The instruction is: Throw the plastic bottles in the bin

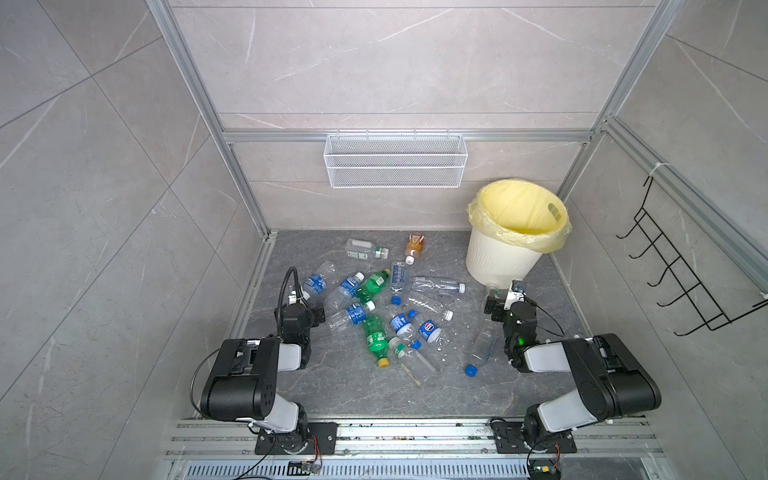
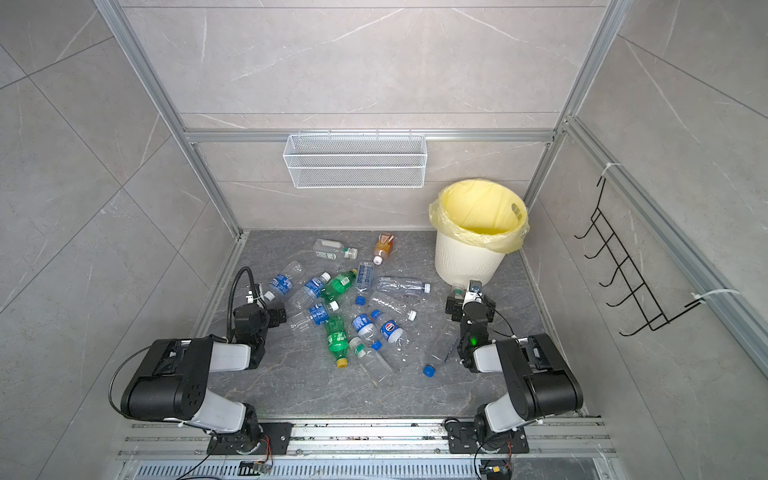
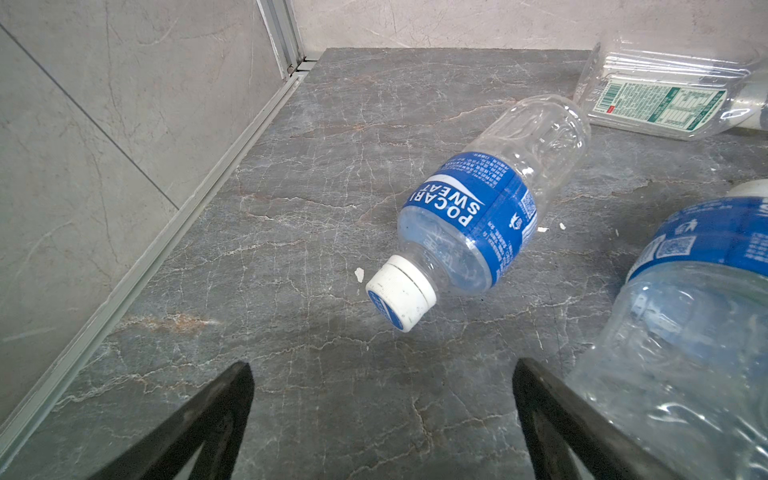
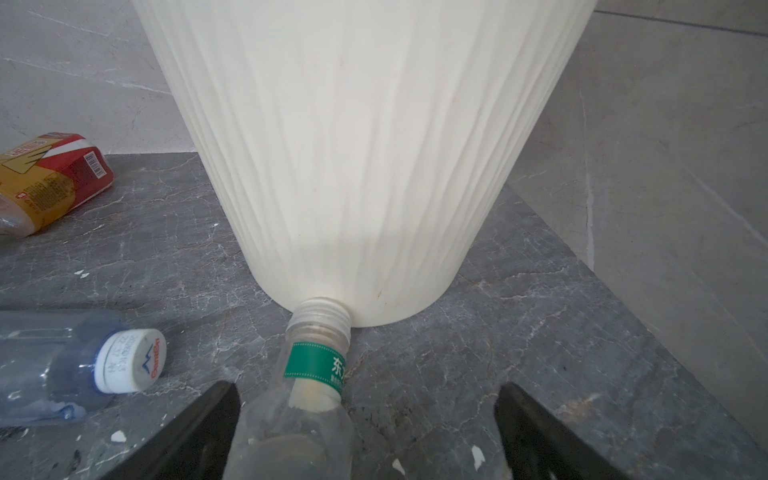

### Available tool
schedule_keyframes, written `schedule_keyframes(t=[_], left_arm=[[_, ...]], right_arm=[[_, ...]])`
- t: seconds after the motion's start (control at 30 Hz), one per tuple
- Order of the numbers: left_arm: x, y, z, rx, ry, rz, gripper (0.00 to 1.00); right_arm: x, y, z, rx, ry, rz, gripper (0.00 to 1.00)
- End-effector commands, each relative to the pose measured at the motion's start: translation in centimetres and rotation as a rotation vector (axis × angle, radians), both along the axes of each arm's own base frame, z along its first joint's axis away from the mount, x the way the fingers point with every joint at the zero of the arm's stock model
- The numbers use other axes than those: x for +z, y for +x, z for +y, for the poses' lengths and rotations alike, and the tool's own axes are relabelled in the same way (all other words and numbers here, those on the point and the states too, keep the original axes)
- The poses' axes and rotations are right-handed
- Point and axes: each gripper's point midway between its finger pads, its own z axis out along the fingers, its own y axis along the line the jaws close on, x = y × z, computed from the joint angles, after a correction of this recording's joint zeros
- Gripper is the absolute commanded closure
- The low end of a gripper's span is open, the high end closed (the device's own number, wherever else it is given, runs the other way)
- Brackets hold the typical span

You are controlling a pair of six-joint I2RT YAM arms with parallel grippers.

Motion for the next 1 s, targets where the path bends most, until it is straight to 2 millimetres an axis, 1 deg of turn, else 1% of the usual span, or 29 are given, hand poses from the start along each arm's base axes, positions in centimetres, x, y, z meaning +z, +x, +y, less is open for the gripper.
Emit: schedule_keyframes(t=[0.0,0.1,0.13,0.2,0.23,0.3,0.33,0.37,0.4,0.47,0.5,0.53,0.6,0.67,0.73,0.77,0.87,0.97], left_arm=[[2.0,1.0,0.0,-0.005,-0.001,-0.068,0.00],[2.4,0.9,0.2,0.013,0.006,-0.076,0.00],[2.7,0.8,0.5,0.032,0.010,-0.078,0.00],[3.7,0.7,1.1,0.075,0.026,-0.061,0.00],[4.1,0.7,1.2,0.082,0.025,-0.034,0.00],[5.7,0.6,1.5,0.104,0.032,-0.020,0.00],[6.7,0.4,1.7,0.116,0.033,-0.029,0.00],[7.7,0.1,1.8,0.123,0.022,-0.039,0.00],[8.8,-0.3,1.8,0.128,0.010,-0.054,0.00],[10.8,-0.9,1.7,0.135,-0.019,-0.083,0.00],[11.6,-1.2,1.7,0.139,-0.034,-0.094,0.00],[12.2,-1.4,1.5,0.130,-0.052,-0.093,0.00],[13.1,-1.6,0.8,0.106,-0.085,-0.061,0.00],[14.1,-1.7,0.4,0.103,-0.142,-0.031,0.00],[14.9,-1.8,-0.2,0.110,-0.216,-0.002,0.00],[15.1,-1.9,-0.6,0.108,-0.255,0.015,0.00],[15.7,-2.3,-2.1,0.097,-0.351,0.044,0.00],[16.1,-2.8,-4.2,0.075,-0.369,0.058,0.00]], right_arm=[[0.1,0.4,0.0,0.000,0.020,0.001,0.00],[0.2,0.2,-0.3,-0.012,0.016,-0.006,0.00],[0.6,0.1,-0.8,-0.048,0.011,-0.023,0.00],[0.7,-0.2,-0.7,-0.040,0.011,-0.024,0.00],[1.1,-0.3,-0.5,-0.028,0.009,-0.040,0.00],[1.4,-0.7,-0.3,-0.016,0.009,-0.047,0.00],[2.3,-0.8,-0.6,-0.041,0.001,-0.080,0.00],[3.3,-1.2,-1.5,-0.127,-0.018,-0.089,0.00],[4.3,-1.6,-2.0,-0.160,-0.017,-0.080,0.00],[6.1,-2.2,-1.9,-0.156,0.001,-0.097,0.00],[6.7,-2.4,-2.2,-0.179,0.025,-0.113,0.00],[7.1,-2.6,-2.4,-0.200,0.059,-0.119,0.00],[7.4,-2.8,-2.6,-0.223,0.085,-0.077,0.00],[7.6,-3.4,-3.4,-0.308,0.165,-0.034,0.00],[7.9,-4.0,-4.2,-0.402,0.235,-0.013,0.00],[8.0,-4.3,-4.5,-0.439,0.257,0.025,0.00],[8.5,-4.1,-3.6,-0.402,0.264,0.136,0.00],[7.9,-5.0,-3.1,-0.409,0.292,0.241,0.00]])
